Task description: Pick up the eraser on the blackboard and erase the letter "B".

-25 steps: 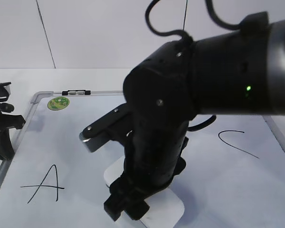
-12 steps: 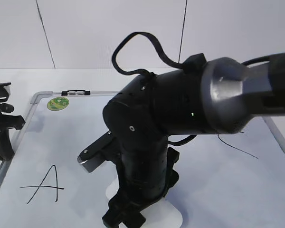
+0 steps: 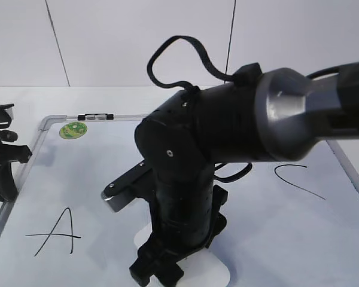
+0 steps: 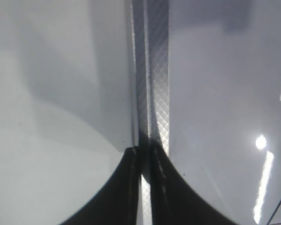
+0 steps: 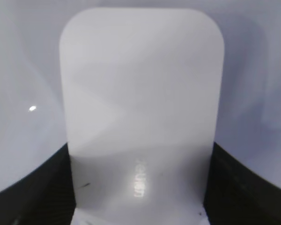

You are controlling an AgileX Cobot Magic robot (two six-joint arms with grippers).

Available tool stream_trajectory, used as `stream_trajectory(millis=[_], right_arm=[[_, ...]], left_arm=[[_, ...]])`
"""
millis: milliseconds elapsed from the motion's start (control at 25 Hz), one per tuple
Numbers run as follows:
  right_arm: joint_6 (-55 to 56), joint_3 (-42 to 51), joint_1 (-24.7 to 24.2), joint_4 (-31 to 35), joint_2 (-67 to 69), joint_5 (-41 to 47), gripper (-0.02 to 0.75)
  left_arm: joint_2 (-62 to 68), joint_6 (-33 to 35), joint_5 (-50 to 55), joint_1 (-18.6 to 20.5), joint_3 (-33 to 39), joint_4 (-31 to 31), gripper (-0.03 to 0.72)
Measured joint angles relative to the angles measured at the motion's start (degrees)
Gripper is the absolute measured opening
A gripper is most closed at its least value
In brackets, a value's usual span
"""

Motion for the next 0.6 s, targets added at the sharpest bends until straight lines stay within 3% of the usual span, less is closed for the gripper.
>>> stream_trajectory(millis=[240, 600], right_arm=[[0.3, -0.1, -5.5, 4.2, 0.1, -0.9, 0.529], [1.2, -0.5, -16.0, 2.9, 0.1, -2.6, 0.529]], left_arm=[[0.0, 0.0, -0.1, 0.0, 0.0, 0.0, 0.016], [0.0, 0.0, -0.1, 0.0, 0.0, -0.1, 0.016]])
